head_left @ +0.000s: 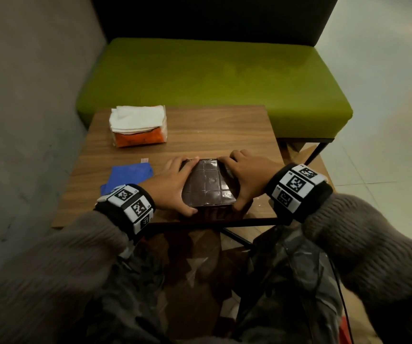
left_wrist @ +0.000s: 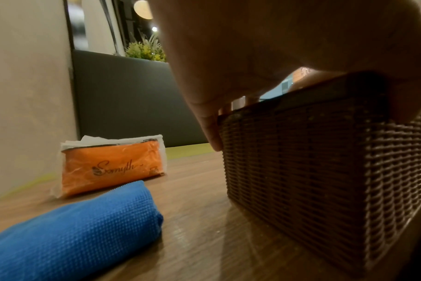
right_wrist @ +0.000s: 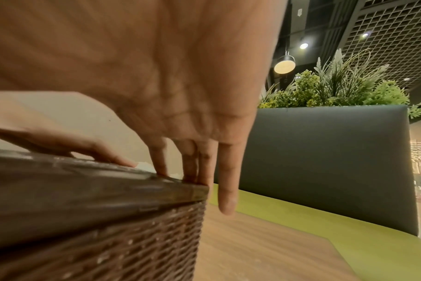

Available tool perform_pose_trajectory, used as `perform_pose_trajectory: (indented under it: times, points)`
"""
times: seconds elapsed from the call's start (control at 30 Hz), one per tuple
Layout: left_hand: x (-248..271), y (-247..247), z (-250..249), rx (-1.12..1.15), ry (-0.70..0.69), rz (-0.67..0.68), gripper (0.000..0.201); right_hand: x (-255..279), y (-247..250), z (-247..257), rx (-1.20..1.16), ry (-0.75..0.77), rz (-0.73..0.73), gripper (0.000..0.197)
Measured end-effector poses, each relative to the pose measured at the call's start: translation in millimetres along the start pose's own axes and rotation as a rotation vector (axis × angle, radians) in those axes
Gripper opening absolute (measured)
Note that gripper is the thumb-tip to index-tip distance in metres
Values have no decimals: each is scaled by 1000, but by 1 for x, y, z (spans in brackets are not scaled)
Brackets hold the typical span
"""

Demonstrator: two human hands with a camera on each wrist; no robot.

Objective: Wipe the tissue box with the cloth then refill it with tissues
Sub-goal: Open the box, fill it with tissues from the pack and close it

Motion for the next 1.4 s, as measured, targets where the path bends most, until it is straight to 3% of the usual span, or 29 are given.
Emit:
perform_pose_trajectory:
  times: [0.2, 0.33, 0.47, 0.6, 0.7, 0.77, 0.83, 0.9, 0.97, 1.03, 1.13, 1.27, 1.4]
  points:
    - [2, -5, 4, 47, 3, 21, 127, -1, 0, -2, -60, 26, 19, 129]
    - [16, -2, 9, 127, -42, 29, 128, 6, 0, -12, -315, 14, 32, 128]
    - [40, 30, 9, 55, -223, -336, 90, 16, 9, -23, -496, 35, -20, 115]
    - [48, 50, -11, -14, -353, -533, 46, 25, 16, -15, -558, 82, -11, 106]
    - [48, 66, -18, -16, -376, -660, 39, 33, 18, -11, -652, 80, 1, 102]
    - [50, 80, -15, 2, -344, -765, 33, 40, 19, -11, -729, 61, -48, 105]
    - [50, 94, -5, 48, -239, -857, 27, 51, 19, -14, -816, -12, -209, 109]
    - [54, 106, 12, 128, -78, -970, 19, 62, 11, -14, -829, -111, -416, 102]
    - [54, 114, 34, 291, 67, -1066, 17, 66, -9, -2, -769, -160, -507, 87]
    - [42, 111, 56, 581, 177, -1038, 22, 62, -36, 16, -655, -170, -488, 68]
    - [20, 106, 76, 854, 296, -861, 30, 59, -55, 26, -564, -160, -562, 33]
    - [-12, 115, 86, 826, 369, -660, 13, 57, -58, 6, -678, -213, -642, 14]
    - [-59, 101, 101, 765, 405, -501, 21, 54, -57, -6, -742, -229, -643, 11]
Point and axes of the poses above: each hand's wrist, its own x-axis away from the middle knuckle, its own y-axis out of the back of the hand, z = x × y, the point moved 8 cm from there along -x, towards the middle knuckle, and after that the axes turned 7 degrees about -y, right-handed, at the moved point
